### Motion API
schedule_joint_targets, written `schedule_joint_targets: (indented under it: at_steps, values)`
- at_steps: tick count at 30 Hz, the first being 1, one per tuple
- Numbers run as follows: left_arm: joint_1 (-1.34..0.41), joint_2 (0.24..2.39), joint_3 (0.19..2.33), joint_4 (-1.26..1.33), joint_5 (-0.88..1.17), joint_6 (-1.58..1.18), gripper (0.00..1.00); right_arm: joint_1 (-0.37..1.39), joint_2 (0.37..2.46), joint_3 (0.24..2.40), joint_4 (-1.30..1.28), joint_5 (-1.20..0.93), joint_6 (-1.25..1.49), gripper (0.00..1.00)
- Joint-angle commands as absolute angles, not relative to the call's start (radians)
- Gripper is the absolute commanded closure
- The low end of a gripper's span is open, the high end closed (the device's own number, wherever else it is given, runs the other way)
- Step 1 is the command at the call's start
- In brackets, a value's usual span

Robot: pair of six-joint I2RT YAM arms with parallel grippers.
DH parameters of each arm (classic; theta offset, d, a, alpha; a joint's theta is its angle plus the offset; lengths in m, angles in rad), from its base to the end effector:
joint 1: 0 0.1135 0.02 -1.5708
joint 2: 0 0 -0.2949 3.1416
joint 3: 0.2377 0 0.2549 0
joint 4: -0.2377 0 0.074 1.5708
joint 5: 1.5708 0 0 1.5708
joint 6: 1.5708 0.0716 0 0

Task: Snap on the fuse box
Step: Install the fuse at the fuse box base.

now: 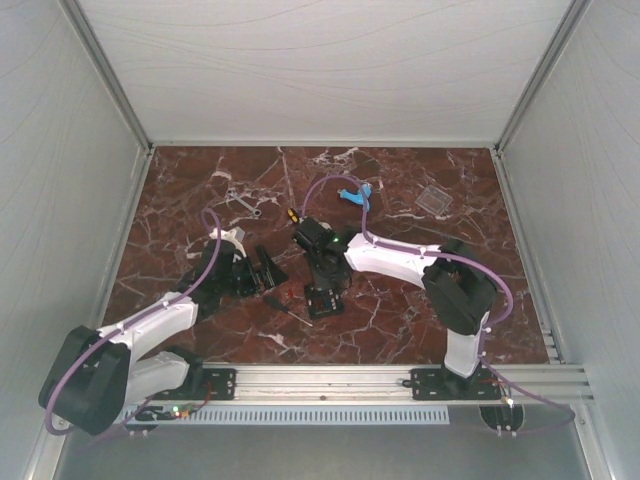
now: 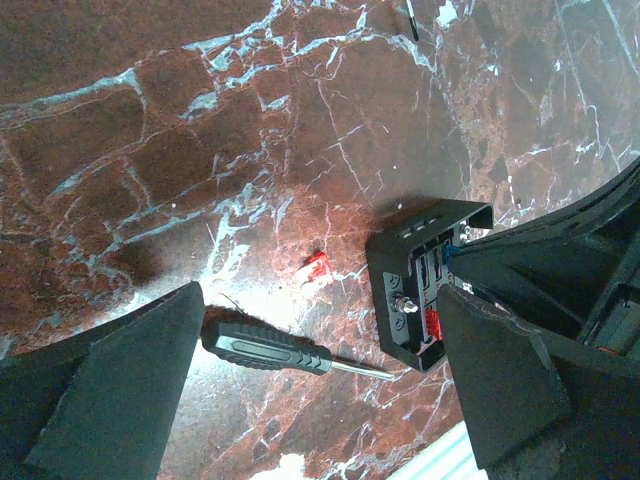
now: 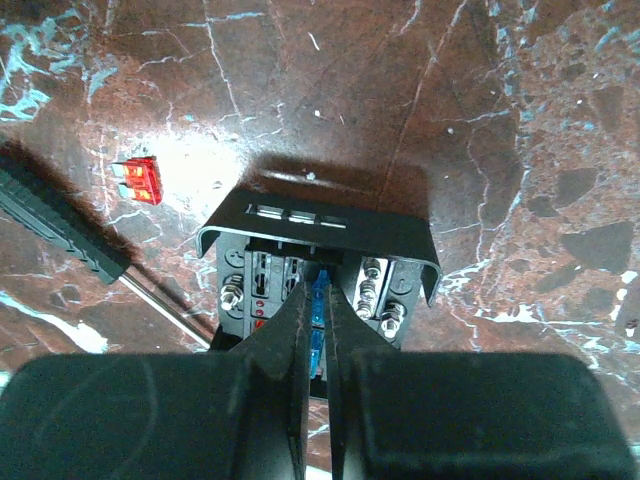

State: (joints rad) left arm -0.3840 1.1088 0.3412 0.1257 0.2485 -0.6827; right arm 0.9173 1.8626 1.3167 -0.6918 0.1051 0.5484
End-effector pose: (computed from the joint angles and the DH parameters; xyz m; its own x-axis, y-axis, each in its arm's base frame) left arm 0.2005 -0.1000 0.1628 -0.7750 -0.3464 -0.5285 0.0732 0.7815 -0.6196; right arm 0.2462 0.3092 0.1814 -0.8911 -0.3109 -0.3307 -0.3565 0.9304 0.0859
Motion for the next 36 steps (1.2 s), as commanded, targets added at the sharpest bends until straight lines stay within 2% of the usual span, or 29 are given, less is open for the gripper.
schedule_joint_targets:
  at_steps: [1,20,24,29,36]
  values:
    - [-0.379,1.111,0.35,0.167,0.265,-0.663,0.0,0.887,1.847,1.237,-0.675,0.08,0.584,1.0]
    - [-0.379,1.1,0.344,0.169,0.269,-0.663,0.0,0.884,1.916,1.205,-0.683,0.168,0.609,1.0]
    - [-0.379,1.102,0.341,0.179,0.293,-0.668,0.01,0.909,1.854,1.194,-0.629,0.171,0.601,1.0]
    - [-0.379,1.104,0.336,0.201,0.324,-0.676,0.02,0.936,1.771,1.221,-0.607,0.167,0.581,0.87]
    - [-0.379,1.1,0.335,0.2,0.328,-0.673,0.02,0.96,1.736,1.248,-0.613,0.179,0.566,0.79]
